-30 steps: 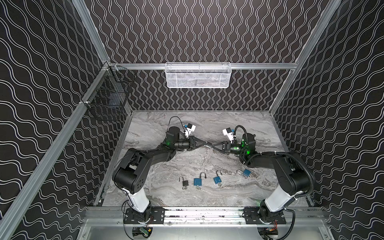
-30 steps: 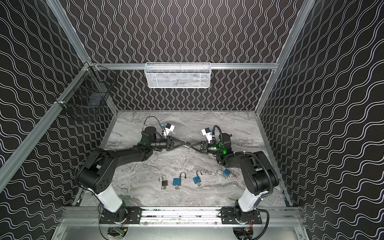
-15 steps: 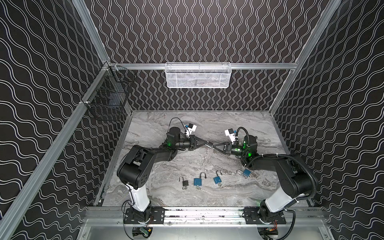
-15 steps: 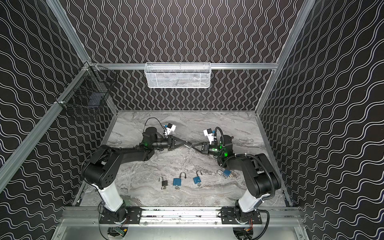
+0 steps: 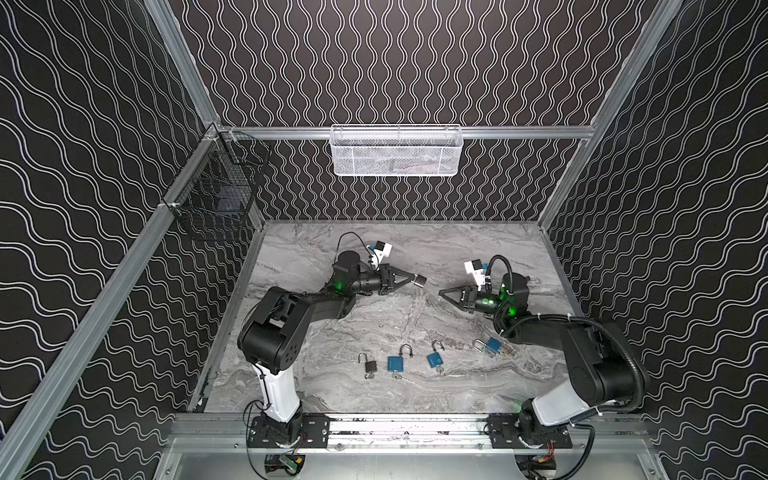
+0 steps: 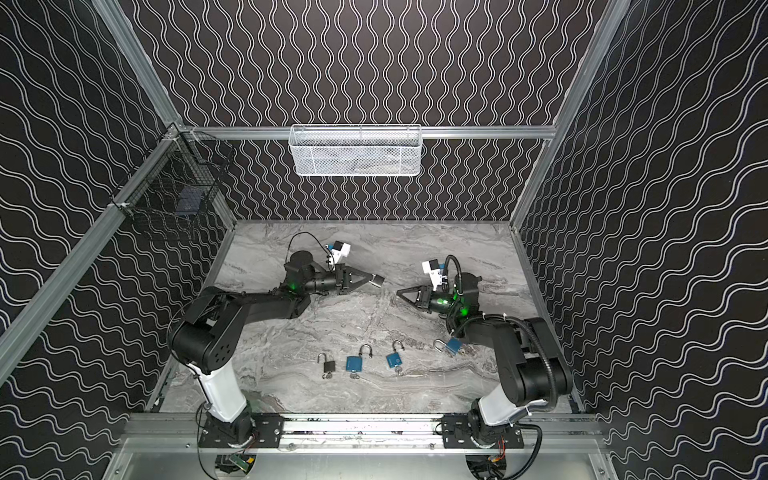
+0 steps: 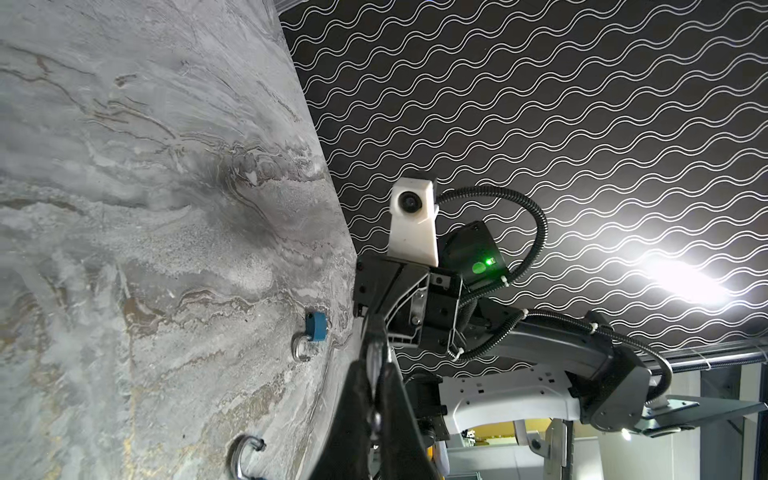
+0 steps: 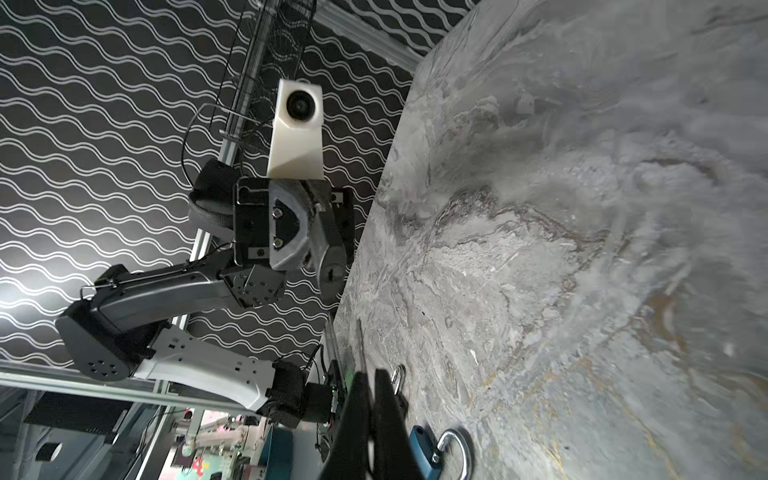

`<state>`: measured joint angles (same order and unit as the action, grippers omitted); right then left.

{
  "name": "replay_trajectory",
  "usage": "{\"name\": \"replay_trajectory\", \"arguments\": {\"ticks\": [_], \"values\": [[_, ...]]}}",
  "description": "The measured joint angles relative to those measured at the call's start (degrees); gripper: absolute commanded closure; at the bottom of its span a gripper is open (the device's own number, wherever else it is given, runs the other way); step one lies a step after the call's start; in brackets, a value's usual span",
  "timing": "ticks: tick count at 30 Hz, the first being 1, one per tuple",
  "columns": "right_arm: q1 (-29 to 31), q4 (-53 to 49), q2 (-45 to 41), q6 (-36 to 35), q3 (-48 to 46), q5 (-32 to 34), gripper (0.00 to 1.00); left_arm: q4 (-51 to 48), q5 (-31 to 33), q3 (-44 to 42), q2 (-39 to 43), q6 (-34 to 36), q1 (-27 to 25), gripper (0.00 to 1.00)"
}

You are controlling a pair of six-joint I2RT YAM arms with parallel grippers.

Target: Lock with the key

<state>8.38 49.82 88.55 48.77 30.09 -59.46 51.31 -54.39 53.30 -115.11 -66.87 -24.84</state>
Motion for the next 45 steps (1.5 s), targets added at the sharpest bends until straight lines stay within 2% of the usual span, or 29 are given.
{"name": "replay_trajectory", "arguments": {"ticks": [4,7,13,18,24,40,45], "values": [[-5.18,-6.32,-5.14,-2.25,-0.46,0.20,1.00,-5.81,-0.15,5.42,-3.02,3.10,-0.33,1.00],[-9.57,-15.21,-7.91,-5.64,0.85,1.16,1.00,-12.46,-0.44,11.87,-6.14,6.82,-1.14,1.00],[-17.62,-32.39,-9.27,-12.92,4.02,4.48,1.00,-29.24,-0.70,30.99,-17.31,16.52,-2.34,1.00],[-20.04,-42.58,-8.46,-18.05,7.19,8.90,1.00,-43.15,-1.51,49.88,-30.03,22.53,-3.30,1.00],[-21.64,-47.25,-5.49,-19.54,7.21,12.04,1.00,-54.18,-2.89,65.22,-40.24,27.39,-5.22,1.00],[-21.99,-48.50,-0.11,-18.75,10.03,18.86,1.00,-73.44,-4.70,81.74,-52.39,33.77,-8.50,1.00],[-21.94,-48.04,1.09,-17.88,11.89,21.68,1.00,-75.47,-4.74,82.79,-53.20,33.99,-9.86,1.00]]}}
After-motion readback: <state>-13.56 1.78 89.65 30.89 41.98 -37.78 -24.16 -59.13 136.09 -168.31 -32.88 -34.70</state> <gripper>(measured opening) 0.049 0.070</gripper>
